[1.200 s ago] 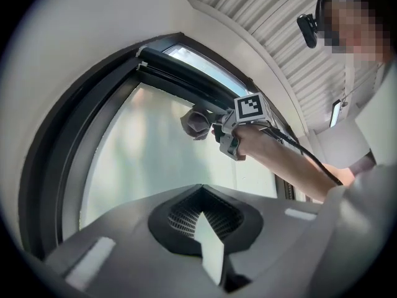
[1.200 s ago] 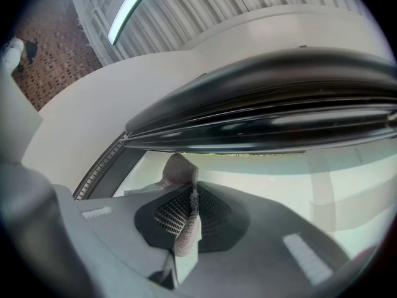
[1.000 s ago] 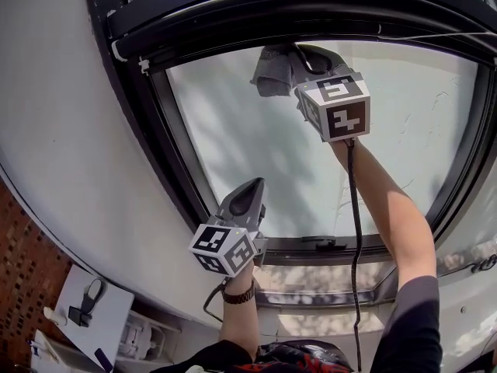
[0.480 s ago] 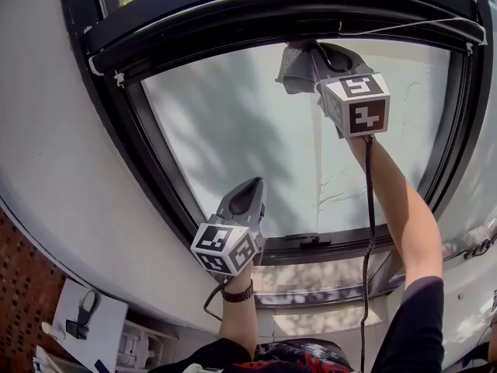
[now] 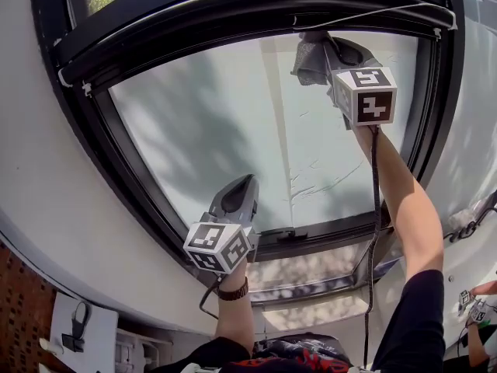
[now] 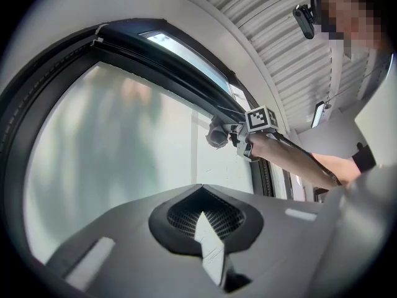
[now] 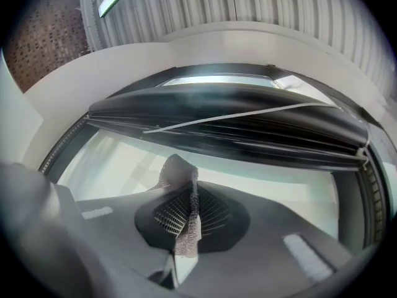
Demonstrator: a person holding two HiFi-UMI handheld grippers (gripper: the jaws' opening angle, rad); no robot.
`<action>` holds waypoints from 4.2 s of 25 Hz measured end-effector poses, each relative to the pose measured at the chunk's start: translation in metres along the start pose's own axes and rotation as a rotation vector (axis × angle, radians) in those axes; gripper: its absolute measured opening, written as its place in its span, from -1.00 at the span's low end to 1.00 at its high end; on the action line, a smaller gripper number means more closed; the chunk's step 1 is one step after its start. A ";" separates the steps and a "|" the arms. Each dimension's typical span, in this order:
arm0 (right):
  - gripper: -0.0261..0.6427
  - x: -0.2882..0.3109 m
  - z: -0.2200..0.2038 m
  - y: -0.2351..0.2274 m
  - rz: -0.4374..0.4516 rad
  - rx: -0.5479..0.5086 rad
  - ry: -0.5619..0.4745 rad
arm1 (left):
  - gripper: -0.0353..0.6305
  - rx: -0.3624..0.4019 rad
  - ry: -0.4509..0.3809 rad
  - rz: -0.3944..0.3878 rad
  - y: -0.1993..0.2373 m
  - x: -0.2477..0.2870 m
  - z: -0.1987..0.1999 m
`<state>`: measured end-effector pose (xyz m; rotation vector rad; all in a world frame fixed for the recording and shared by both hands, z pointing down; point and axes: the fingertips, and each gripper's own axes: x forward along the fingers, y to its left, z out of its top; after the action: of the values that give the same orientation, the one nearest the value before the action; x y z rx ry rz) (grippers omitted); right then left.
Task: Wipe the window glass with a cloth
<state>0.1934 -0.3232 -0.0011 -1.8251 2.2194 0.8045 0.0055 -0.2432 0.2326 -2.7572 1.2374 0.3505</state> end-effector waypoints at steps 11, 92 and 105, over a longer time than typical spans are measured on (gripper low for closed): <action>-0.87 -0.036 -0.030 -0.093 -0.128 -0.042 0.087 | -0.89 -0.032 0.002 -0.074 -0.046 0.034 -0.012; -0.87 0.060 -0.005 0.227 0.402 0.166 -0.018 | -0.89 0.071 0.032 0.210 0.080 -0.078 -0.008; -0.87 0.017 -0.043 0.080 0.197 0.114 0.042 | -0.89 0.045 0.054 0.070 0.020 -0.013 -0.030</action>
<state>0.1225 -0.3500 0.0519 -1.6055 2.4452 0.6608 -0.0129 -0.2525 0.2654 -2.7080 1.3399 0.2528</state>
